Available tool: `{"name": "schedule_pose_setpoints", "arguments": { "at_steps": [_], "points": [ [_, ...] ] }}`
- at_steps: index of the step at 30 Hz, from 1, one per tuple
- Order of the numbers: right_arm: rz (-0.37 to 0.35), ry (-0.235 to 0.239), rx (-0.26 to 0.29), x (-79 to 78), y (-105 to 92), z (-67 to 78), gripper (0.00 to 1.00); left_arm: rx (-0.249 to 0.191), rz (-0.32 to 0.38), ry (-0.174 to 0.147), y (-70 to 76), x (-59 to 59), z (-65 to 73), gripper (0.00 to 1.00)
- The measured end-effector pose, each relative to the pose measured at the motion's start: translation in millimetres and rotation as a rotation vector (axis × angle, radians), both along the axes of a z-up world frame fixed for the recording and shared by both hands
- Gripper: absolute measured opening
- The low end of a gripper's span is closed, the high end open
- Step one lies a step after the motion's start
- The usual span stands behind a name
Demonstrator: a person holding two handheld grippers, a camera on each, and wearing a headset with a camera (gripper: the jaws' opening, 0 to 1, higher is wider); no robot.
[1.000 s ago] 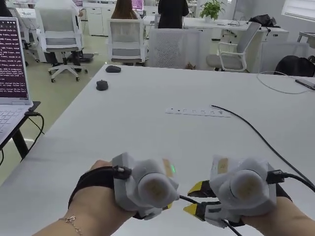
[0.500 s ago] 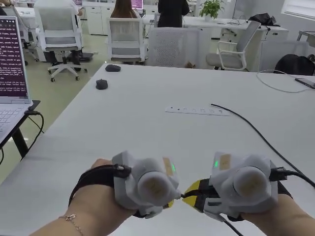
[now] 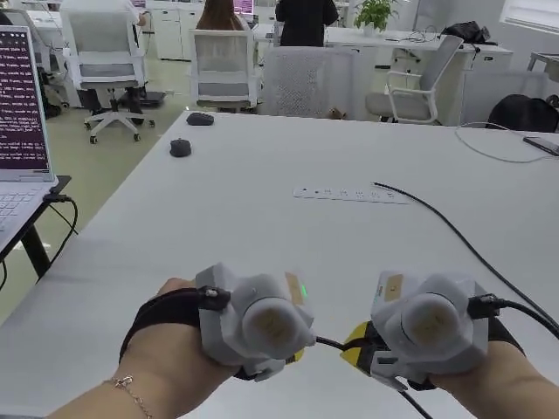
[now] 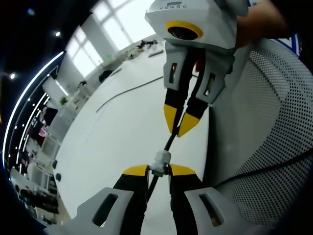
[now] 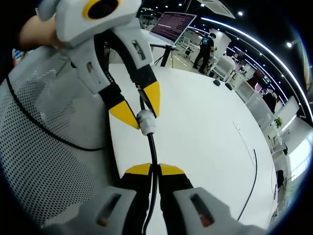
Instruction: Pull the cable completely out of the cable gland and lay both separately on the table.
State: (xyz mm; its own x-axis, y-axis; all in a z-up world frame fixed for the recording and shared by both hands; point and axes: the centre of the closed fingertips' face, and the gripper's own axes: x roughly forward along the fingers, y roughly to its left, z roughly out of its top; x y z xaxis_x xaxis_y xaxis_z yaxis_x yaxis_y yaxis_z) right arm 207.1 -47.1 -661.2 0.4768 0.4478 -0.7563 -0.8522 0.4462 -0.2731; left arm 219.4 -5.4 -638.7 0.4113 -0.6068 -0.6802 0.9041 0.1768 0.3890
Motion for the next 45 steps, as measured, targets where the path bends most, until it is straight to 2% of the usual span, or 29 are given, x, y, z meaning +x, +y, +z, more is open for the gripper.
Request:
{"name": "schedule_pose_setpoints", "arguments": {
  "at_steps": [9, 14, 17, 19, 20, 21, 24, 27, 28, 35, 37, 41, 45],
  "points": [
    [-0.054, 0.022, -0.073, 1.8, -17.4, -10.2, 0.03, 0.002, 0.003, -0.002, 0.6, 0.2, -0.1, 0.16],
    [-0.1, 0.043, -0.131, 2.7, -32.4, -17.4, 0.03, 0.001, 0.006, -0.003, 1.0, 0.5, 0.5, 0.16],
    [-0.101, 0.056, -0.146, 1.0, -34.8, -20.4, 0.03, 0.001, 0.004, -0.002, 0.7, 0.3, 0.3, 0.16],
    [-0.08, 0.074, -0.157, -2.7, -33.2, -23.9, 0.03, 0.004, 0.004, -0.001, 1.0, 0.1, -0.3, 0.16],
    [-0.06, 0.064, -0.171, -3.3, -32.0, -23.9, 0.04, 0.006, 0.004, -0.002, 1.3, 0.5, -0.5, 0.16],
    [-0.056, 0.061, -0.167, -3.5, -30.7, -23.4, 0.07, 0.004, 0.006, 0.0, 1.6, 0.6, -0.3, 0.16],
    [-0.01, 0.044, -0.065, -3.6, -8.9, -13.4, 0.16, 0.002, 0.004, -0.001, 1.0, 0.6, 0.1, 0.16],
    [0.041, 0.01, -0.007, -5.0, 6.8, -2.9, 0.2, 0.005, -0.004, -0.001, 0.3, -0.6, -0.5, 0.16],
    [0.055, 0.0, 0.023, -5.6, 12.7, 1.5, 0.2, 0.005, -0.007, -0.001, 0.1, -1.2, -0.4, 0.16],
    [0.092, -0.039, 0.098, -6.4, 25.6, 16.9, 0.14, -0.002, -0.047, 0.011, -6.4, -8.2, -1.4, 0.16],
    [0.094, -0.041, 0.11, -6.7, 27.3, 18.4, 0.13, 0.0, -0.055, 0.013, -7.2, -9.7, -2.0, 0.16],
    [0.107, -0.027, 0.095, -9.1, 27.1, 13.5, 0.04, -0.004, -0.062, 0.015, -8.1, -10.5, -1.9, 0.16],
    [0.102, -0.029, 0.094, -8.1, 27.0, 13.6, 0.04, -0.004, -0.058, 0.015, -7.7, -9.8, -2.4, 0.16]
  ]
}}
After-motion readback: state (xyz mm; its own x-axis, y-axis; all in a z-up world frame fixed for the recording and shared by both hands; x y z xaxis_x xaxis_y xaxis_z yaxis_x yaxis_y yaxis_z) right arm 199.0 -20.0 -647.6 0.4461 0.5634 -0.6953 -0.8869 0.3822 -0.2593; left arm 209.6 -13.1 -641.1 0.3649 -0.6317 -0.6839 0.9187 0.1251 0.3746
